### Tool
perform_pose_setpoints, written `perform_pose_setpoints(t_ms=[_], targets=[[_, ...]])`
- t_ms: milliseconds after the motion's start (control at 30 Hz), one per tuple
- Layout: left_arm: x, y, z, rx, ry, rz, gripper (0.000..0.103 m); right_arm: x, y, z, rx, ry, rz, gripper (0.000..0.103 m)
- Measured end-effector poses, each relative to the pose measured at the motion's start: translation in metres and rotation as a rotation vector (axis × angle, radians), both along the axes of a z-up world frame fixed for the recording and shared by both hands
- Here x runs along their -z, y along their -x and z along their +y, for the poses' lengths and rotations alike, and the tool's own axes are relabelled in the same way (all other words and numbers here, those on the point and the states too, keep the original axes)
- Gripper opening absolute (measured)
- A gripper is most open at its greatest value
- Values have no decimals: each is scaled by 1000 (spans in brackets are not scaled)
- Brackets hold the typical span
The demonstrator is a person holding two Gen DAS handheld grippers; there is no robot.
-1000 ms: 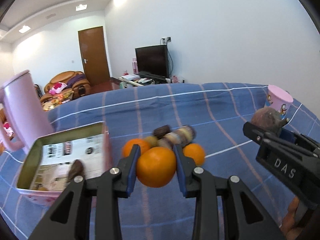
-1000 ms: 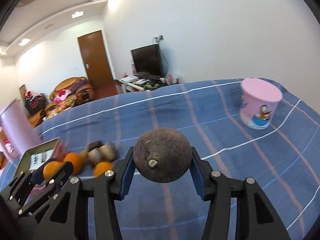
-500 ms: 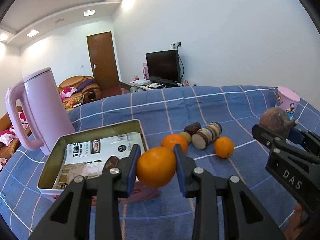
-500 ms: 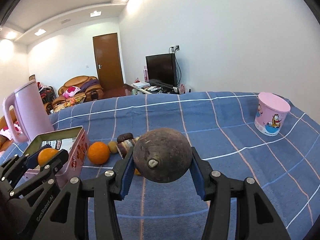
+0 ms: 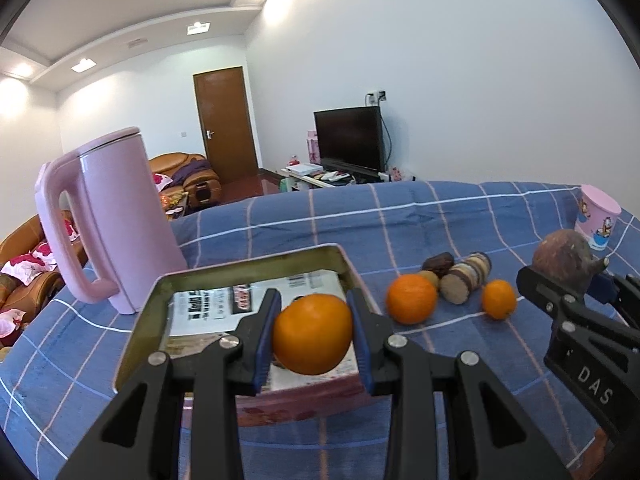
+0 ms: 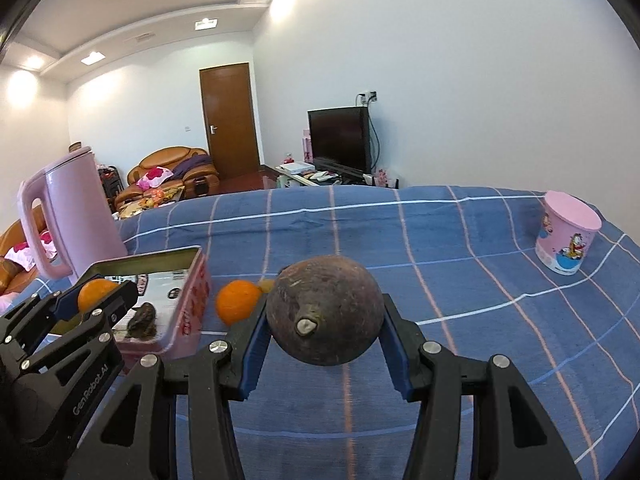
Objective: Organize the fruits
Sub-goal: 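Carry the orange and passion fruit over the tin with both tools, then lower the passion fruit into the tin and open the right tool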
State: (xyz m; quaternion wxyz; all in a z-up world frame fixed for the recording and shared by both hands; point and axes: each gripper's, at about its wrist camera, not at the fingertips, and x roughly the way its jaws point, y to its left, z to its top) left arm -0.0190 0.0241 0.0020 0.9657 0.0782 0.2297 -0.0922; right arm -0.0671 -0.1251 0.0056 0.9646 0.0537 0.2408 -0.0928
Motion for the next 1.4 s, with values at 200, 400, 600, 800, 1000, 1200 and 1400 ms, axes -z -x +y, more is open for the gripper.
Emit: perform_pose_setpoints(t_ms=[200,400,600,800,1000,1200,1400], targets=[[-1,-7,19,-28,6,-4,36,0,-6,21,-36,16,-4,53],[-2,-18,40,-68,12,-10,36,2,-15,42,-75,14,-3,53],[0,-30,62,-114,7,-6,36,2,-26,63,-118,13,-3,53],[1,-42,79,-147,0,1,36,3,-40,86,-158,10,1,53],[4,-54,89,-175,-5,23,36,4,-58,103,-179,0,14,53],[10,-65,94,-205,-15,60,36,6,-80,113,-181,1,28,53],[15,-73,93,-224,-30,97,36,8,-90,118,-192,11,44,53]])
